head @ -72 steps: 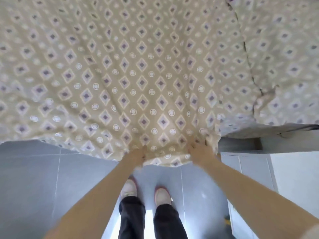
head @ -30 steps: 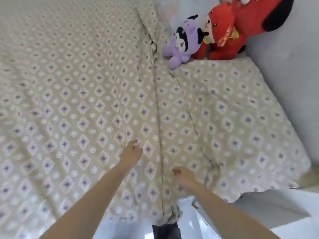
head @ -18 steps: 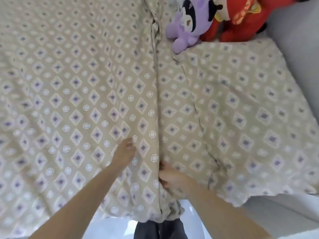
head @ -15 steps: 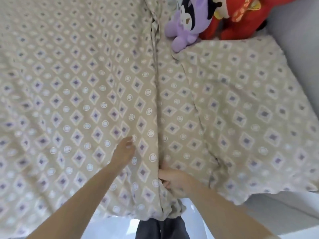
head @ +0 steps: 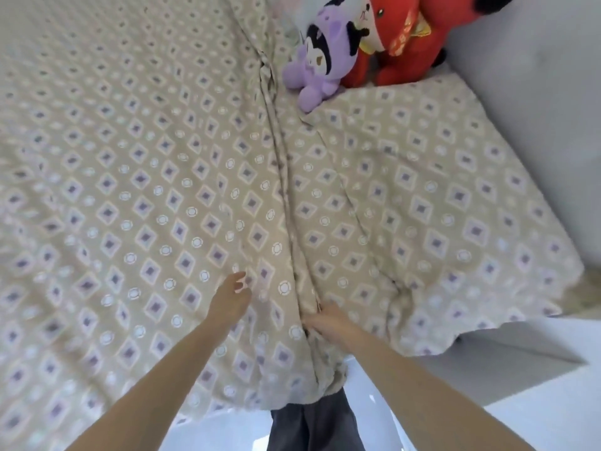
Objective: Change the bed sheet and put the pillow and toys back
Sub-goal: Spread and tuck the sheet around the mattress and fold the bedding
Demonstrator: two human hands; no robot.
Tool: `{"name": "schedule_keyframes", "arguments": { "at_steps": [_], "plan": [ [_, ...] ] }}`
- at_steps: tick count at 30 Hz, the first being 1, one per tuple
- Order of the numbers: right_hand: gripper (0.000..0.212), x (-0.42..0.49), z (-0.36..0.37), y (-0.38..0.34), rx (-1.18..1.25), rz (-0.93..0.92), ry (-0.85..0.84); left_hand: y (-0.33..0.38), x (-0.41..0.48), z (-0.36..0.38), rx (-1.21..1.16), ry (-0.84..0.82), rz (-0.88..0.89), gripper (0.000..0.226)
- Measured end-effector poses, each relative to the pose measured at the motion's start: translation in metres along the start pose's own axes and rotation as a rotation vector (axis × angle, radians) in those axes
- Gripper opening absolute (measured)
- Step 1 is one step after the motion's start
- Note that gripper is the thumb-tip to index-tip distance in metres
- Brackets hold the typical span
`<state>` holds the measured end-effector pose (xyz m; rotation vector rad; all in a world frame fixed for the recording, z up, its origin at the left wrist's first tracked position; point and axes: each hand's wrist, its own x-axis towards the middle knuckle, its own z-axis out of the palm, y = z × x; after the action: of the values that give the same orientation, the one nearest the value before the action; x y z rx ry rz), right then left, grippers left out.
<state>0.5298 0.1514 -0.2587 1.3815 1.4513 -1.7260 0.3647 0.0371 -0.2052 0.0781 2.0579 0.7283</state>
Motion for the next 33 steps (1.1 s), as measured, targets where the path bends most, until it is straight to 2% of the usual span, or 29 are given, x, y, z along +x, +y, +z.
{"name": "schedule_keyframes", "arguments": {
  "at_steps": [3,6,11,15,17,22,25,30,33],
  "plan": [
    [0.052,-0.023,-0.009,0.004,0.021,-0.062,0.126,0.009,-0.014,-0.002,0.028,-0.025,0.062,0.044],
    [0.053,-0.046,-0.021,0.012,0.006,-0.068,0.187,0.021,-0.029,0.001,0.051,-0.05,0.123,0.044],
    [0.024,-0.083,-0.051,0.017,-0.088,-0.078,0.265,0.045,-0.054,0.01,0.108,-0.112,0.194,0.044],
    [0.043,-0.112,-0.072,0.019,-0.083,-0.113,0.312,0.067,-0.07,0.029,0.172,-0.133,0.231,0.044],
    [0.04,-0.127,-0.084,0.026,-0.081,-0.151,0.327,0.078,-0.078,0.045,0.199,-0.157,0.251,0.045],
    [0.023,-0.142,-0.11,0.042,-0.119,-0.173,0.322,0.097,-0.097,0.096,0.253,-0.216,0.271,0.043],
    [0.026,-0.145,-0.125,0.052,-0.108,-0.199,0.321,0.098,-0.102,0.12,0.282,-0.197,0.282,0.043],
    [0.033,-0.153,-0.166,0.073,-0.106,-0.197,0.215,0.088,-0.104,0.144,0.303,-0.205,0.249,0.043],
    [0.036,-0.155,-0.184,0.074,-0.006,-0.178,0.136,0.081,-0.104,0.154,0.291,-0.219,0.245,0.049]
  ]
}}
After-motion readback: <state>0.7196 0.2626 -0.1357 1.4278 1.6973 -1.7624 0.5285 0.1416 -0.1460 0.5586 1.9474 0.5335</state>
